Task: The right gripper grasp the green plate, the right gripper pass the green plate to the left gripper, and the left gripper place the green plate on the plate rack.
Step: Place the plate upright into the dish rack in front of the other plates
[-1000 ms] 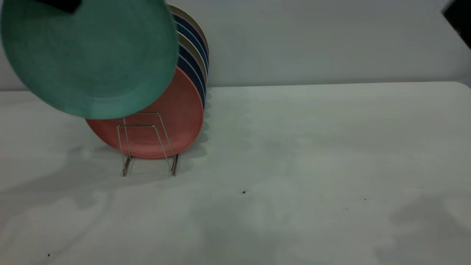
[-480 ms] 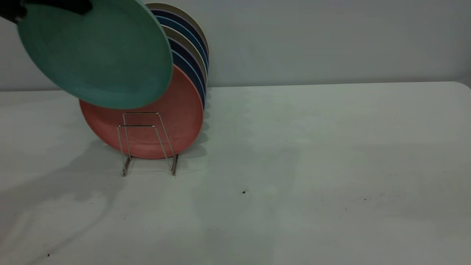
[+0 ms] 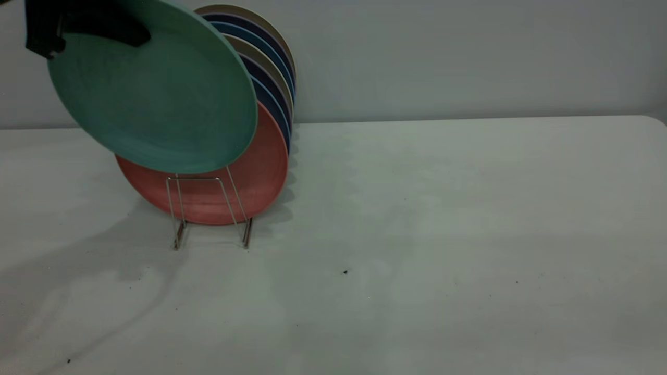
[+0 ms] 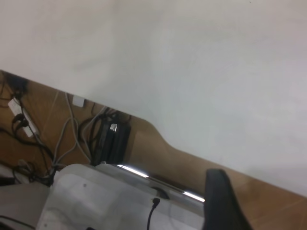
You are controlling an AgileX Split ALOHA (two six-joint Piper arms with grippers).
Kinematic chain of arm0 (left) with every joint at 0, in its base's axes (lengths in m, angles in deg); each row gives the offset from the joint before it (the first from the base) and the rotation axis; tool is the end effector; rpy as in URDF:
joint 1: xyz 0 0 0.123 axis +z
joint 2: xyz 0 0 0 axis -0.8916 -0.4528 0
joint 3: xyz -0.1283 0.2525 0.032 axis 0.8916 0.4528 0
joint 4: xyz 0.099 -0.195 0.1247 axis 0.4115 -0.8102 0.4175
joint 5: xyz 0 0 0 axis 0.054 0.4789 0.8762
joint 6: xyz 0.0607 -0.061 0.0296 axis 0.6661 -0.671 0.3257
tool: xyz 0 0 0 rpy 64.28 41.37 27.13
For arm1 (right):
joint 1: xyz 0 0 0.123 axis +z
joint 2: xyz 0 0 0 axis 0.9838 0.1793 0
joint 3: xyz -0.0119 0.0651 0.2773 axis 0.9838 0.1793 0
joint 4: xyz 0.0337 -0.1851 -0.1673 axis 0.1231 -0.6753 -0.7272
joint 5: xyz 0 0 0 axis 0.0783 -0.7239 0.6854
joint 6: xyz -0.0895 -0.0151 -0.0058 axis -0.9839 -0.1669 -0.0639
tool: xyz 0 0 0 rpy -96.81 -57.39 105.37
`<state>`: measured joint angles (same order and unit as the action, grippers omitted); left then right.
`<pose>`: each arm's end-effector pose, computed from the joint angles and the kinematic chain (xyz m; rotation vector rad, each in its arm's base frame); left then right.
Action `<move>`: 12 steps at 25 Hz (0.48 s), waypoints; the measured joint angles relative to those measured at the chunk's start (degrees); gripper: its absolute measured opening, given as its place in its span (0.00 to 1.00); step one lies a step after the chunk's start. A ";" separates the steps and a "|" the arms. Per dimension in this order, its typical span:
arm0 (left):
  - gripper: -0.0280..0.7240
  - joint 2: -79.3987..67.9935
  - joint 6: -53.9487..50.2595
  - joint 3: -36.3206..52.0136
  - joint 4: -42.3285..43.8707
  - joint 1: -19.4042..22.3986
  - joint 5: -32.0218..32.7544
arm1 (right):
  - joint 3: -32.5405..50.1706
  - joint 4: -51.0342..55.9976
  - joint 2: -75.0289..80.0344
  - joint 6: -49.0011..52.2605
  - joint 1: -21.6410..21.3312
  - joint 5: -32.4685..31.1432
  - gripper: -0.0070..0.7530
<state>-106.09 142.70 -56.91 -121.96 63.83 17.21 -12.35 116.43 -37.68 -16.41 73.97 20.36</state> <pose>0.4004 -0.0330 0.2393 1.6134 1.6954 0.1540 0.0700 0.0345 0.2678 -0.3637 2.5043 0.4791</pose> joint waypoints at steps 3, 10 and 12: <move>0.20 -1.08 0.00 0.00 0.00 0.00 -0.04 | 0.61 -0.39 -1.60 0.02 0.00 -0.05 0.60; 0.20 -3.74 0.00 0.00 -0.42 0.00 -0.31 | 0.61 -3.66 -3.40 0.96 0.00 -0.06 0.60; 0.20 -4.25 0.00 0.00 -0.46 0.00 -0.43 | 0.61 -4.53 -3.40 1.33 0.00 -0.06 0.60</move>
<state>-110.33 142.70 -56.91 -122.42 63.83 16.78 -11.73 111.89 -41.08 -15.08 73.97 20.30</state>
